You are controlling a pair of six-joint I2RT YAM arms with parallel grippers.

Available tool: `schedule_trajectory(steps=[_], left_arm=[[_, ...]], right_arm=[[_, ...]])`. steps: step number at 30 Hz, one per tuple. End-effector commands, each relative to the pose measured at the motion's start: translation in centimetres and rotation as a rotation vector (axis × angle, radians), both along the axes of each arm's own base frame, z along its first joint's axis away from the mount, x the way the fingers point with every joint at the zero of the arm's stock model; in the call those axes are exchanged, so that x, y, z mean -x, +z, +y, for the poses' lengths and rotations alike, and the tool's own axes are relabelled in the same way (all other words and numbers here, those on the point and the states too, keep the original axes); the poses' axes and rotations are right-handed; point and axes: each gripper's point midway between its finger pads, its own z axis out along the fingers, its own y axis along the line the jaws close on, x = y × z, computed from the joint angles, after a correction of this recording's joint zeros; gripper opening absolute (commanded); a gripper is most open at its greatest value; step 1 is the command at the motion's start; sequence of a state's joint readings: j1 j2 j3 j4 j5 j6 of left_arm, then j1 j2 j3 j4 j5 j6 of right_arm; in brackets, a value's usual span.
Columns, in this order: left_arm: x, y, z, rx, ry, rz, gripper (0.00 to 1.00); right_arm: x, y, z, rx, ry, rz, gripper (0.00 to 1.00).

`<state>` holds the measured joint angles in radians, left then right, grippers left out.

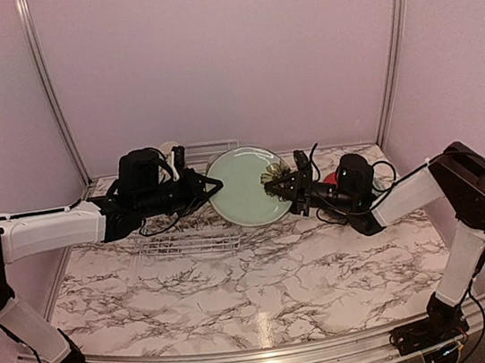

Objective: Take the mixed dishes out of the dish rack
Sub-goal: Pass from the left arm to the right

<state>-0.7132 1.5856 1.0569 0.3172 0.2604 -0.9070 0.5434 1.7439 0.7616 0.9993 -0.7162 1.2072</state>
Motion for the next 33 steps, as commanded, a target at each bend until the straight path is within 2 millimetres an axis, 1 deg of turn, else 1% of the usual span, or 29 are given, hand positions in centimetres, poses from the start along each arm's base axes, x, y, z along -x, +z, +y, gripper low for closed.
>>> schedule_trajectory(steps=[1, 6, 11, 12, 15, 17, 19, 23, 27, 29, 33], left_arm=[[-0.7, 4.4, -0.4, 0.096, 0.009, -0.129, 0.00], [-0.8, 4.2, -0.1, 0.072, 0.020, -0.132, 0.00], [-0.8, 4.2, 0.1, 0.047, 0.027, -0.142, 0.00], [-0.8, 4.1, 0.1, 0.042, 0.026, -0.142, 0.00], [-0.8, 3.9, 0.1, 0.025, 0.024, -0.142, 0.00], [-0.8, 3.7, 0.1, 0.002, 0.019, -0.148, 0.17], [-0.9, 3.5, 0.4, -0.034, 0.023, -0.152, 0.30], [-1.3, 3.4, 1.5, -0.120, 0.065, -0.169, 0.51], [-1.6, 3.5, 3.2, -0.199, 0.129, -0.191, 0.72], [-1.7, 3.6, 3.9, -0.226, 0.153, -0.203, 0.77], [-1.9, 3.9, 4.8, -0.267, 0.186, -0.222, 0.77]], right_arm=[[0.5, 1.7, 0.3, -0.098, 0.026, -0.019, 0.37], [0.6, 1.3, 0.2, -0.110, 0.027, -0.009, 0.21], [0.7, 1.5, 0.2, -0.113, 0.030, -0.016, 0.02], [0.6, 1.7, 0.2, -0.115, 0.029, -0.020, 0.00], [0.6, 2.0, 0.1, -0.119, 0.027, -0.032, 0.00], [0.5, 2.1, -0.1, -0.116, 0.025, -0.040, 0.00], [0.4, 2.1, -0.4, -0.113, 0.020, -0.045, 0.00], [0.1, 2.3, -1.7, -0.114, -0.005, -0.053, 0.00], [-0.4, 2.7, -3.9, -0.105, -0.048, -0.069, 0.00], [-0.9, 2.7, -5.5, -0.094, -0.083, -0.073, 0.00], [-2.1, 2.3, -9.2, -0.058, -0.174, -0.072, 0.00]])
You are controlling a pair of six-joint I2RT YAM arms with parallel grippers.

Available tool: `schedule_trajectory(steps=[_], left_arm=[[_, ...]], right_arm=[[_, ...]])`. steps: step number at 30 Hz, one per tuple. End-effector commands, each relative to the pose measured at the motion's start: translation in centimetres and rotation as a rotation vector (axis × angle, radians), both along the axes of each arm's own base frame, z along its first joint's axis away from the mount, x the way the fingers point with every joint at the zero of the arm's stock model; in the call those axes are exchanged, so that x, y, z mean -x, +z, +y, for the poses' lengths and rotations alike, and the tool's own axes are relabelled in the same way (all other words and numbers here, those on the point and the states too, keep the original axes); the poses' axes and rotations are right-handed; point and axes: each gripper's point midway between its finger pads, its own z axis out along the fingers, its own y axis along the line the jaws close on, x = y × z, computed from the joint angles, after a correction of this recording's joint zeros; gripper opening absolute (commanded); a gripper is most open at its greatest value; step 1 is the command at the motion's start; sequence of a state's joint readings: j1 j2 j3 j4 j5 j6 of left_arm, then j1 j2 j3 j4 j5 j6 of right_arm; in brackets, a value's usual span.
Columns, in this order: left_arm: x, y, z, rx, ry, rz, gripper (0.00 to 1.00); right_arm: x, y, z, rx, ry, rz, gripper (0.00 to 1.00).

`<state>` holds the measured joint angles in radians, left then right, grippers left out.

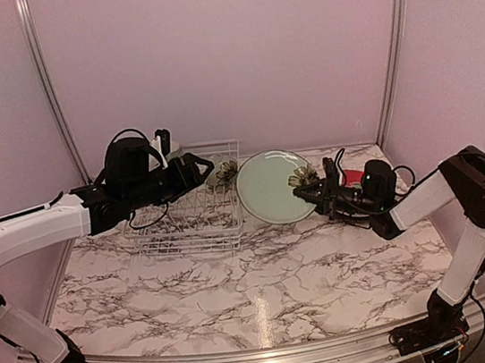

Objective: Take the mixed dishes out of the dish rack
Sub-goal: Pass from the left arm to the right

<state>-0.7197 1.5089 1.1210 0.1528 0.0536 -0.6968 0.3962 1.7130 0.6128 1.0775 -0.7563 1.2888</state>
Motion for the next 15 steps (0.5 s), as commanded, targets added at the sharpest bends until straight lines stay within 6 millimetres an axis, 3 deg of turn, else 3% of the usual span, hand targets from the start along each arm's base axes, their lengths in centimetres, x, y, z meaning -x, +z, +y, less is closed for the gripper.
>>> schedule_trajectory(steps=[1, 15], left_arm=[[-0.5, 1.1, 1.9, -0.078, 0.069, -0.045, 0.77], [-0.6, 1.6, 1.1, -0.075, 0.032, -0.064, 0.90]], right_arm=[[-1.2, 4.9, -4.0, -0.021, -0.090, -0.179, 0.00], [-5.9, -0.6, -17.1, 0.265, -0.392, -0.022, 0.00]])
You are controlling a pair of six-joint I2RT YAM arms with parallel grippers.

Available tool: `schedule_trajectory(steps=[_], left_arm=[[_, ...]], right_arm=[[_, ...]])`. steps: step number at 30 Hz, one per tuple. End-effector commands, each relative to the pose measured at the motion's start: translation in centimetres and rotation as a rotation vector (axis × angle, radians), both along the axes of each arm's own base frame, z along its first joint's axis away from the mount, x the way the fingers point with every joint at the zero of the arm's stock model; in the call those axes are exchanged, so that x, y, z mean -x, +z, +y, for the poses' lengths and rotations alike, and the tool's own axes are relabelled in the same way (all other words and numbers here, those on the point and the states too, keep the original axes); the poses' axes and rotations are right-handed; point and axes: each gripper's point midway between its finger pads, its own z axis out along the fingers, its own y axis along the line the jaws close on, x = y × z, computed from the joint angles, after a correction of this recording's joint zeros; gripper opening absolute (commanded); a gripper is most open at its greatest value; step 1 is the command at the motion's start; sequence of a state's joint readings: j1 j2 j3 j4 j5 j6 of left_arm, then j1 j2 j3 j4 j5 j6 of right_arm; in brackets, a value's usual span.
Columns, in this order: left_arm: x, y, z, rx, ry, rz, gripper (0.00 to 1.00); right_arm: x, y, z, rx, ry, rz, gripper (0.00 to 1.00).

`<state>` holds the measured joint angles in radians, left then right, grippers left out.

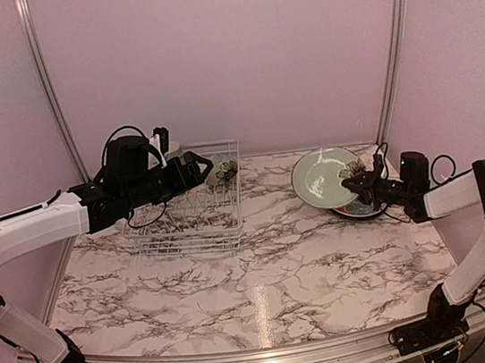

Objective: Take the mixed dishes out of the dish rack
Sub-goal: Pass from the left arm to the right

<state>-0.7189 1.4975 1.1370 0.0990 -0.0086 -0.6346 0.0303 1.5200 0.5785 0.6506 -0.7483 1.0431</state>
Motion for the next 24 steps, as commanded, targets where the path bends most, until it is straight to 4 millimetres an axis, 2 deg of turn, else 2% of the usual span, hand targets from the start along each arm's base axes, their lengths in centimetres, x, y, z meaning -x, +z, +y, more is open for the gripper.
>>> schedule_trajectory(steps=[1, 3, 12, 16, 24], left_arm=[[-0.2, 1.5, 0.0, 0.000, -0.007, -0.030, 0.90], [-0.2, 1.5, 0.0, -0.003, -0.008, -0.029, 0.90], [-0.7, 1.4, -0.4, -0.007, -0.009, -0.028, 0.90], [-0.6, 1.3, -0.5, -0.008, -0.010, -0.024, 0.90], [-0.7, 1.0, -0.5, -0.013, -0.010, -0.020, 0.90]], right_arm=[[-1.6, 1.2, -3.7, 0.089, -0.055, -0.062, 0.00], [-1.8, 0.7, -5.2, 0.089, -0.079, -0.052, 0.00], [-3.6, -1.2, -9.3, 0.134, -0.151, -0.011, 0.00], [-4.8, -1.7, -10.2, 0.142, -0.158, -0.005, 0.00], [-6.4, -3.5, -10.5, 0.113, -0.158, 0.018, 0.02]])
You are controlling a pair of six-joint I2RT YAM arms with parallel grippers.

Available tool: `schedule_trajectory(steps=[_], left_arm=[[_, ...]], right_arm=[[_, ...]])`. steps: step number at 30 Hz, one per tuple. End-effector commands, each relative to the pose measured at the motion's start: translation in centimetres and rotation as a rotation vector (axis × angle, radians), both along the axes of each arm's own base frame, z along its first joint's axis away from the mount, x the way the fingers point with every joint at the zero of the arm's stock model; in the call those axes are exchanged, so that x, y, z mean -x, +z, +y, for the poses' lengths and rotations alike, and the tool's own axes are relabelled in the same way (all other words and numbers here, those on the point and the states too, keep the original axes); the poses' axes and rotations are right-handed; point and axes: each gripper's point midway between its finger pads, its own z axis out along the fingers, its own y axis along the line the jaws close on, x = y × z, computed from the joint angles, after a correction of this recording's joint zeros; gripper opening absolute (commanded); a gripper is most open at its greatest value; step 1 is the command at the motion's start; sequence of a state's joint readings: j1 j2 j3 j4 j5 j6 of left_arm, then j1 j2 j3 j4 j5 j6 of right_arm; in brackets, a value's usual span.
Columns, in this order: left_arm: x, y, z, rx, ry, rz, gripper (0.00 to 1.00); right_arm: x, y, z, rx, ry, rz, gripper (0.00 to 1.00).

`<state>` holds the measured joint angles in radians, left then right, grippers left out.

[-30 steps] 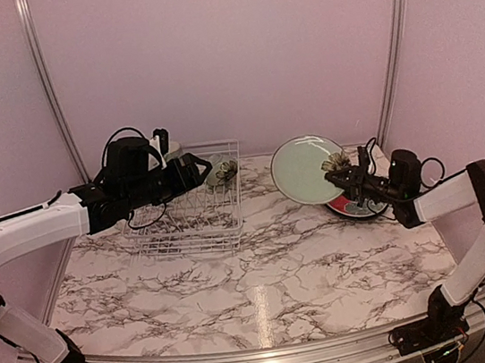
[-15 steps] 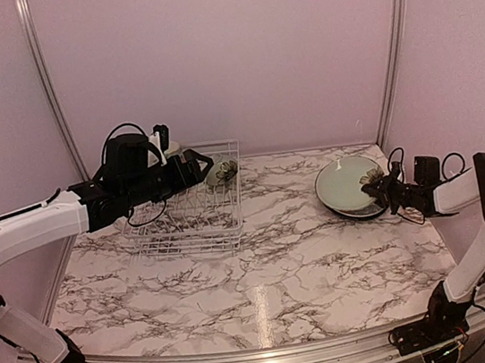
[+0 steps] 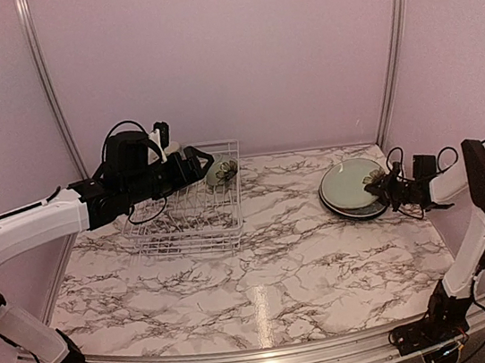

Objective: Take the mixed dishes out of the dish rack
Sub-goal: Pass from the left arm to the right, then place the plate with another plate.

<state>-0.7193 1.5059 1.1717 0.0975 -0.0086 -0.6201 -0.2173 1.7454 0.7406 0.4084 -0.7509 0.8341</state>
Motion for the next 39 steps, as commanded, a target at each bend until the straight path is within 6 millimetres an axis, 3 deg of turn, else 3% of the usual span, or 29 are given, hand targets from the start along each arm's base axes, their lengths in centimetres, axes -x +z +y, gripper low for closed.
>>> schedule_trajectory(steps=[1, 14, 17, 29, 39], left_arm=[[-0.3, -0.3, -0.2, -0.020, -0.005, 0.009, 0.90], [-0.4, -1.0, -0.3, -0.031, -0.005, 0.021, 0.90], [-0.4, -1.3, -0.3, -0.033, -0.005, 0.024, 0.90], [0.0, -1.7, -0.6, -0.021, -0.027, 0.038, 0.90], [0.5, -1.2, -1.1, -0.030, -0.035, 0.025, 0.90]], right_arm=[[-2.4, 3.3, -0.2, -0.001, 0.027, -0.153, 0.02], [-2.1, 1.7, -0.9, 0.076, 0.007, -0.108, 0.31], [-1.9, 1.3, -1.1, 0.103, 0.010, -0.089, 0.33], [-0.3, 0.3, -3.0, 0.372, 0.014, 0.017, 0.61], [0.9, -2.0, -3.1, 0.613, 0.078, 0.156, 0.64]])
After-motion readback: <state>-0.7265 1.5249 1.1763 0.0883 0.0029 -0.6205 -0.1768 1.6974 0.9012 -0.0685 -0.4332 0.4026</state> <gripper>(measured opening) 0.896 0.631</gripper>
